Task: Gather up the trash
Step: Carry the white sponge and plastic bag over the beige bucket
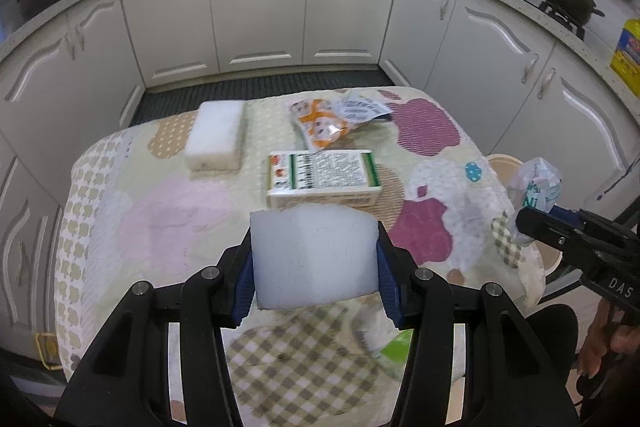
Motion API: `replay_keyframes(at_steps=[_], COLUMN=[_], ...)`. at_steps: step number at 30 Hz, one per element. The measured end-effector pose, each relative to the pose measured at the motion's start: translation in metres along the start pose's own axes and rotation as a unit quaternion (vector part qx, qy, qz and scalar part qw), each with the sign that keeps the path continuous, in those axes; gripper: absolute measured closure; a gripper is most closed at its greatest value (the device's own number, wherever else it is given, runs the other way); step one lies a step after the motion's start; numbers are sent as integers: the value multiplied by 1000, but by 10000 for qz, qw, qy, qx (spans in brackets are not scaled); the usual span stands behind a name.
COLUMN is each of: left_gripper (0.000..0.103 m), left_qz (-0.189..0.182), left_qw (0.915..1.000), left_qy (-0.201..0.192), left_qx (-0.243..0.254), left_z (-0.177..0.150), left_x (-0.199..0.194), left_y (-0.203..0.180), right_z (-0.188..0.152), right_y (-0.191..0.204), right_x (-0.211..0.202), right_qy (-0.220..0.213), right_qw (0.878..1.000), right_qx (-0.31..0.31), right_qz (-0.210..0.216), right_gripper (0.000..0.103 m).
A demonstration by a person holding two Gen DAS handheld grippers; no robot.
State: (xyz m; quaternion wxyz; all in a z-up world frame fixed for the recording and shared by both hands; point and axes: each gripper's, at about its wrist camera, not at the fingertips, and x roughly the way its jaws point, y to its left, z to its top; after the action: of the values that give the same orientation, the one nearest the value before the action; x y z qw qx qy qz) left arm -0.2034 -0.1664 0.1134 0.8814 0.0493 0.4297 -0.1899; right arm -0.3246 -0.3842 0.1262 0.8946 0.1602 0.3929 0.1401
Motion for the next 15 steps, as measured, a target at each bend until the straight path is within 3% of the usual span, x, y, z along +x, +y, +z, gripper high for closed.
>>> replay_keyframes(at_steps=[15], left_gripper=[54], left_qz=[-404], left_qw=[9970], left_qy=[31], left_qx=[665], left_z=[20], left_x=[15], left_y=[-85], right_z=[-10], right_y=[-53], right_x=[-40], right_qy=[-193], right_qw=[9983], right_qx=[398], right_qz=[-384], right_gripper=[75])
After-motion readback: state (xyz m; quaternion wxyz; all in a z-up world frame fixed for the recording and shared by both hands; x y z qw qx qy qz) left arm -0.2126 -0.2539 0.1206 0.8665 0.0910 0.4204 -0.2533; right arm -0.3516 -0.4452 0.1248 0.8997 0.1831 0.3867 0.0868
